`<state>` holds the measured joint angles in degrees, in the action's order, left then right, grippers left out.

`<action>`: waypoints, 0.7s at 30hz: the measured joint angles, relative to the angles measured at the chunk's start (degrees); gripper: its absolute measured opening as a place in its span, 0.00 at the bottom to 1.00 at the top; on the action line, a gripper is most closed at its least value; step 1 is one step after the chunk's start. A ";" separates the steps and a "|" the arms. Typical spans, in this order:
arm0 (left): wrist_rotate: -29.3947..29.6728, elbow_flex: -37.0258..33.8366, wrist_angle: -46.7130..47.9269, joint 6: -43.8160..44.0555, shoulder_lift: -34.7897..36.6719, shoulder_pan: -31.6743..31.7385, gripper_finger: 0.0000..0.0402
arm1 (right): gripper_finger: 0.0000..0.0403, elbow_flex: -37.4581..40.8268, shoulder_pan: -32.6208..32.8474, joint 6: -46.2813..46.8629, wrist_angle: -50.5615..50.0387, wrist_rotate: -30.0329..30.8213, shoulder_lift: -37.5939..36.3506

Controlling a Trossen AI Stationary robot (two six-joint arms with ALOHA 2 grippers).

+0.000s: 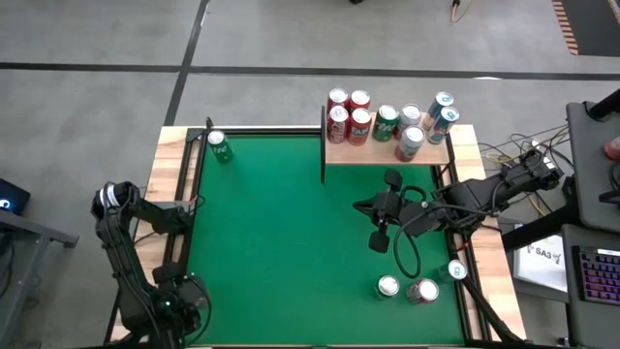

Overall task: Place canned beverage on shelf
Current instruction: Put the red soda can on the shelf aligned with the other red soda cans

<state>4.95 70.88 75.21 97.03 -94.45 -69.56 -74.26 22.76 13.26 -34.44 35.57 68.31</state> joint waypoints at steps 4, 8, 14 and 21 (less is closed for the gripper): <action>0.00 -1.40 -0.95 0.67 0.00 0.00 0.92 | 0.03 0.04 0.00 0.00 0.01 0.00 0.00; 0.00 -1.47 -0.92 0.79 0.00 0.00 0.85 | 0.03 0.04 0.00 0.20 0.00 0.01 0.00; -0.07 -0.23 -1.07 0.81 0.00 0.00 0.73 | 0.03 0.04 0.00 0.20 0.01 0.02 0.00; 4.41 3.59 -0.76 0.35 0.00 1.20 0.73 | 0.03 0.16 0.00 0.22 0.05 0.00 0.00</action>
<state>9.36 74.47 74.45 97.39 -94.45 -68.36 -74.10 22.76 13.47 -34.39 35.57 68.32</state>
